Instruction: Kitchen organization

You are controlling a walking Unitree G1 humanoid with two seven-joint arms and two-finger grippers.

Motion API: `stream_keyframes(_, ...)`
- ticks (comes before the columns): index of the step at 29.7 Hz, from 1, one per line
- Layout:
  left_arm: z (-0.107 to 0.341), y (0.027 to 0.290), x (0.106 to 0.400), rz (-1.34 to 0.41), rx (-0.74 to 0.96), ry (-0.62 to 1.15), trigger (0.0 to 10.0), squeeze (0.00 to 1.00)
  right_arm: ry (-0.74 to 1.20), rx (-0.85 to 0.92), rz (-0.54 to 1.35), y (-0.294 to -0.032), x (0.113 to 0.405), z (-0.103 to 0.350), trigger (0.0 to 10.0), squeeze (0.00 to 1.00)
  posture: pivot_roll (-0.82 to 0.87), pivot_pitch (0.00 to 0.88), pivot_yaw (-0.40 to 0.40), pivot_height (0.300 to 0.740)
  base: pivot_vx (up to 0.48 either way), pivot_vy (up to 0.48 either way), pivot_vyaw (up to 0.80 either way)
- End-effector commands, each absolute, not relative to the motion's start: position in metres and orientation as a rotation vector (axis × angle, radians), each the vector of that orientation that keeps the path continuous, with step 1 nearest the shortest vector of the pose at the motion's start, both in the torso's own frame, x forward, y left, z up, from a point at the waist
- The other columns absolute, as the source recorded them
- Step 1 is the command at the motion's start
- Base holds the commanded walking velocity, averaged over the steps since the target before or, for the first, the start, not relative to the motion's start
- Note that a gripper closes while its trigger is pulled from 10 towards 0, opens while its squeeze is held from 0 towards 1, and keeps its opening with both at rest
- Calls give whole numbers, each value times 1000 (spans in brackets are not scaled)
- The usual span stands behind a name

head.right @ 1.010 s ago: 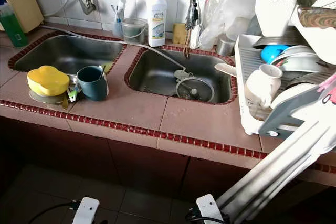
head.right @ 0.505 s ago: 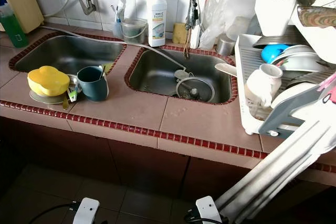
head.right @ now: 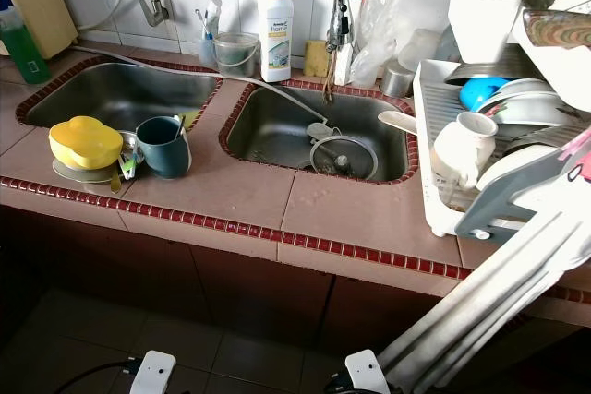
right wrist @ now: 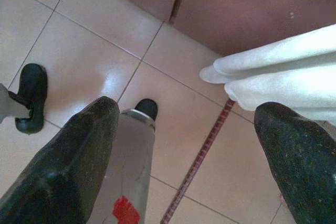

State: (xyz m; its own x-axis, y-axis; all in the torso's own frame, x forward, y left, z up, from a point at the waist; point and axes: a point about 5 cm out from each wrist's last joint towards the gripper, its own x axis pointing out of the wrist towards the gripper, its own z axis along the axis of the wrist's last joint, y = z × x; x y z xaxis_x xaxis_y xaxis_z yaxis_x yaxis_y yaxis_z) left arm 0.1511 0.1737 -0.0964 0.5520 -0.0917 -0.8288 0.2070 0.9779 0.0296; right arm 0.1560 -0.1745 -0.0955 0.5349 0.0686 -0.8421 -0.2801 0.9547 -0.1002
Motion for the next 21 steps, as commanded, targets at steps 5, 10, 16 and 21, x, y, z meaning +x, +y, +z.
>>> stream_keyframes(5, -98, 177, 146, -198, 145, 990, 10000, 0, 980, -238, 203, -176, 158, -95, 10000, 0, -138, 0, -7, 740, 0, 0, 0)
stream_keyframes(10, -98, 178, 146, -195, 147, 992, 10000, 0, 976, -234, 196, -176, 159, -94, 10000, 0, -139, 0, -3, 740, -52, 0, 0)
stream_keyframes(16, -98, 179, 145, -191, 148, 997, 10000, 0, 976, -229, 191, -176, 159, -94, 10000, 0, -139, 0, -1, 740, -266, 0, 0)
stream_keyframes(21, -99, 179, 144, -189, 148, 1004, 10000, 0, 981, -225, 191, -175, 157, -95, 10000, 0, -139, 0, 2, 740, -279, 0, 0)
